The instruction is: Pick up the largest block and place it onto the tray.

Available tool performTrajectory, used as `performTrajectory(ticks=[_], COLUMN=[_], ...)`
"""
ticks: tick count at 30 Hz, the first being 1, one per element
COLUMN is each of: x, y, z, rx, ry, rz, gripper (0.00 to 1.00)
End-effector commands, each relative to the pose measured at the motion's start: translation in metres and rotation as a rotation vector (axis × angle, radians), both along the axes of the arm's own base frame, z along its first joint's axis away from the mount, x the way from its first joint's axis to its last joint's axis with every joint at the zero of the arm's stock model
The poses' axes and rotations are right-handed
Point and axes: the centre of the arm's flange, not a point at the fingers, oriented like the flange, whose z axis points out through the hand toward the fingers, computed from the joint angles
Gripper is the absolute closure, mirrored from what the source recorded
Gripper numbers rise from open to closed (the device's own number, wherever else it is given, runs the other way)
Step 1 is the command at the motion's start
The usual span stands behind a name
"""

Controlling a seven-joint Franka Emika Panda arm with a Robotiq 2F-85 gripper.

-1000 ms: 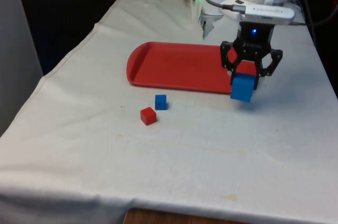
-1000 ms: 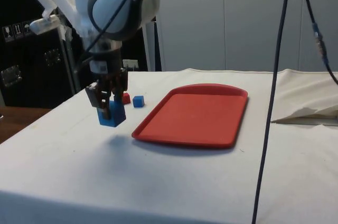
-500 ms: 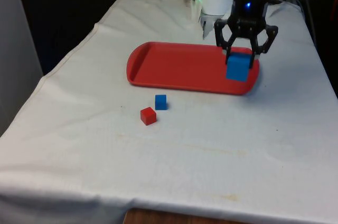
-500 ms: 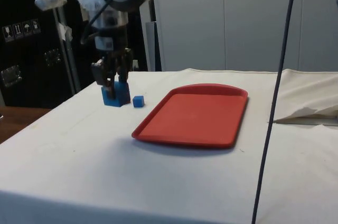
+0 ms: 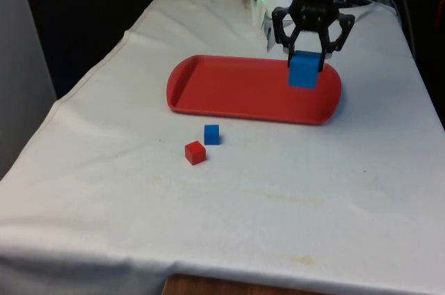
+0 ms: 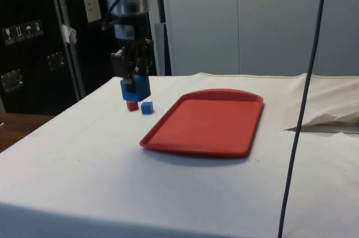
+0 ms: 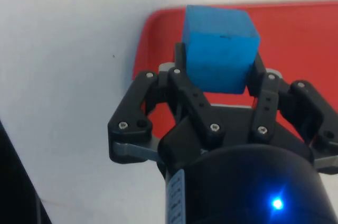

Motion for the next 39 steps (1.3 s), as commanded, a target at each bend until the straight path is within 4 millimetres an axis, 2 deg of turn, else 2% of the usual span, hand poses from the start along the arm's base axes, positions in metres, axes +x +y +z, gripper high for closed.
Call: performTrajectory(ticks=[1, 16, 17, 21, 25, 26, 31, 35, 39], x=[-0.005, -0.043, -0.040, -0.049, -0.056, -0.053, -0.068, -0.072, -0.086], y=[-0.004, -0.032, -0.029, -0.041, -0.054, -0.051, -0.070, -0.074, -0.084], z=[0.003, 0.003, 0.002, 0.001, -0.003, -0.004, -0.012, -0.018, -0.026], rx=[-0.002, 0.007, 0.012, 0.009, 0.011, 0.011, 0.013, 0.014, 0.022], ry=[-0.005, 0.022, 0.027, 0.029, 0.039, 0.048, 0.050, 0.060, 0.047], rz=[0.001, 0.012, 0.010, 0.016, 0.021, 0.019, 0.028, 0.029, 0.034], gripper=[1.00, 1.00, 1.00, 1.00, 1.00, 1.00, 1.00, 1.00, 1.00])
